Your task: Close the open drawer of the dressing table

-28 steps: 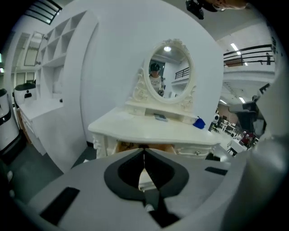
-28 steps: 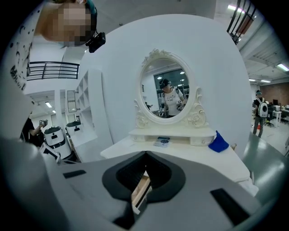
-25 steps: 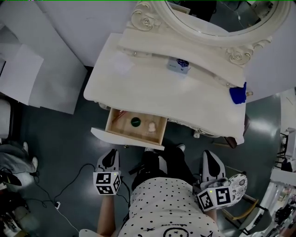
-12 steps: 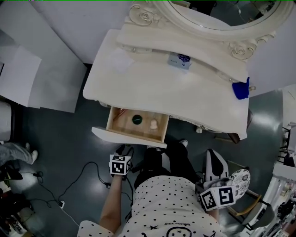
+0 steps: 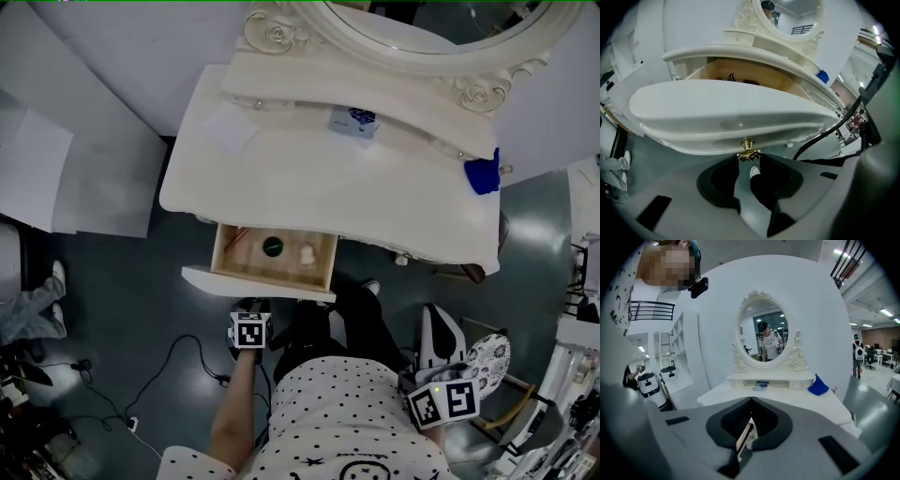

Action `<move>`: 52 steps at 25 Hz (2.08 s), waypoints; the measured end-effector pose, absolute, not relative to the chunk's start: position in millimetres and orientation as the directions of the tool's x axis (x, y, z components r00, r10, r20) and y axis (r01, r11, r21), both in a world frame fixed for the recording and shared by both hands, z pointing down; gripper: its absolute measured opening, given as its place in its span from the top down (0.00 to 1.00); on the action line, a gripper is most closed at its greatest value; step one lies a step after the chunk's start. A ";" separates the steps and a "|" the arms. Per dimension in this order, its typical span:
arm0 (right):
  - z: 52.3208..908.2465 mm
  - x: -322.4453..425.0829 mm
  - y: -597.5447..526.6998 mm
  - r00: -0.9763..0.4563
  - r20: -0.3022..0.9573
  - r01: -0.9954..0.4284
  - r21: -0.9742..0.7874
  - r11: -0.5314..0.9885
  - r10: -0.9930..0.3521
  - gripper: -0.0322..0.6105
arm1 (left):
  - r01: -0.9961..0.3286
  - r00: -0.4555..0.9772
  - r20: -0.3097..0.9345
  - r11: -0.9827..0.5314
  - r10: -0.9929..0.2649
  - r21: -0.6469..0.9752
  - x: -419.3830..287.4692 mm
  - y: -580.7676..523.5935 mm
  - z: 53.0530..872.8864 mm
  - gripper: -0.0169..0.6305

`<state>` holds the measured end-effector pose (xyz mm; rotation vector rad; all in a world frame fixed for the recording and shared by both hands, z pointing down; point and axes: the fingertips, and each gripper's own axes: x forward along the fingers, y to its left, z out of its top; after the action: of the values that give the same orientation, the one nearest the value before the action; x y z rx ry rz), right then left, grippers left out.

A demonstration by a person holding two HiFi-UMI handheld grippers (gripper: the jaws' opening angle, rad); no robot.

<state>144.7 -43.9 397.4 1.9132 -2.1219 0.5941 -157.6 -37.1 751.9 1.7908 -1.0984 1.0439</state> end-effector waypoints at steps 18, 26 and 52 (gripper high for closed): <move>394.7 150.9 -45.8 -0.108 0.417 -0.989 -0.134 0.057 -0.903 0.94 | -0.920 0.283 0.907 -0.357 -0.313 0.163 -155.0 -54.5 753.5 0.76; 392.3 158.7 -44.8 -0.072 0.412 -0.991 -0.131 0.019 -0.908 0.94 | -0.914 0.291 0.903 -0.370 -0.316 0.165 -149.4 -74.8 752.5 0.76; 388.0 181.5 -46.0 0.004 0.404 -0.989 -0.134 -0.064 -0.915 0.94 | -0.900 0.309 0.887 -0.406 -0.343 0.157 -125.8 -148.4 750.4 0.77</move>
<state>181.5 -46.0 388.0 2.0835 -2.0099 0.5836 -125.8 -148.4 750.4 1.9058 -1.1023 1.0585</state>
